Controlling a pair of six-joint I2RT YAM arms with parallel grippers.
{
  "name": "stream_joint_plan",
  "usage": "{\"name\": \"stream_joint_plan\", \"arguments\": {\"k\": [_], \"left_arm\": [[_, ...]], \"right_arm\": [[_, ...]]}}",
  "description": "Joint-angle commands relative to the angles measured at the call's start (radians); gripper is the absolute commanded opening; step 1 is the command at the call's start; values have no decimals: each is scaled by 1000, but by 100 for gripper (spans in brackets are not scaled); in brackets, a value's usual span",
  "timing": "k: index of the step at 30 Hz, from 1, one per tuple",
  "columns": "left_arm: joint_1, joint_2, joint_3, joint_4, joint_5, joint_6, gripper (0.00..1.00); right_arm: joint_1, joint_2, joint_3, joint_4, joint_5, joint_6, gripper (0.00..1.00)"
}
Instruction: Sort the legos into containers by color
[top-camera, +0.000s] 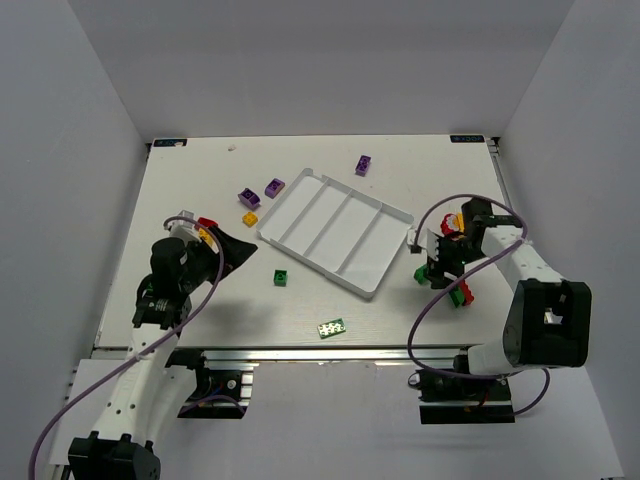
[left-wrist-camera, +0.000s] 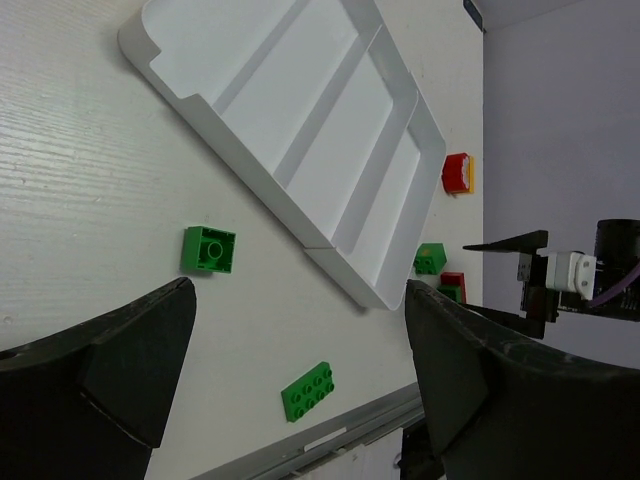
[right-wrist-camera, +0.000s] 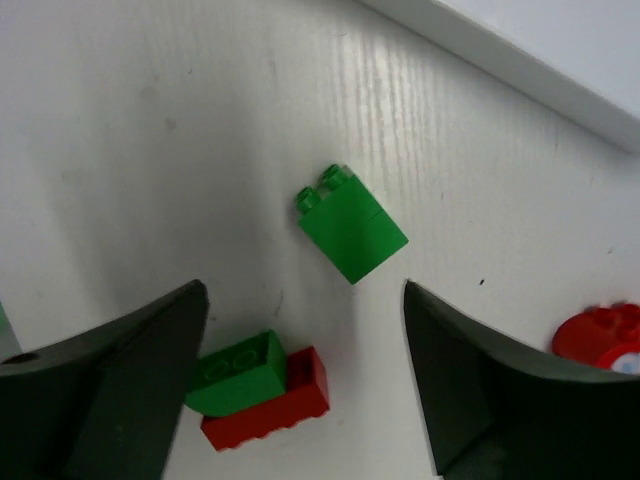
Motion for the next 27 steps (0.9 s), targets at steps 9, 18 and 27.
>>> {"name": "stream_joint_plan", "arguments": {"k": [9,18,27], "left_arm": [[3,-76,15,-49,6,-2,94],[3,-159,-35,-94,-22,-45,94],[3,-137,-49,-70,-11,-47,94]], "right_arm": [[-48,244,222,-268,-86,-702,89],[32,368,191,-179,39,-722,77],[34,384,183,-114,85,-723,69]]}}
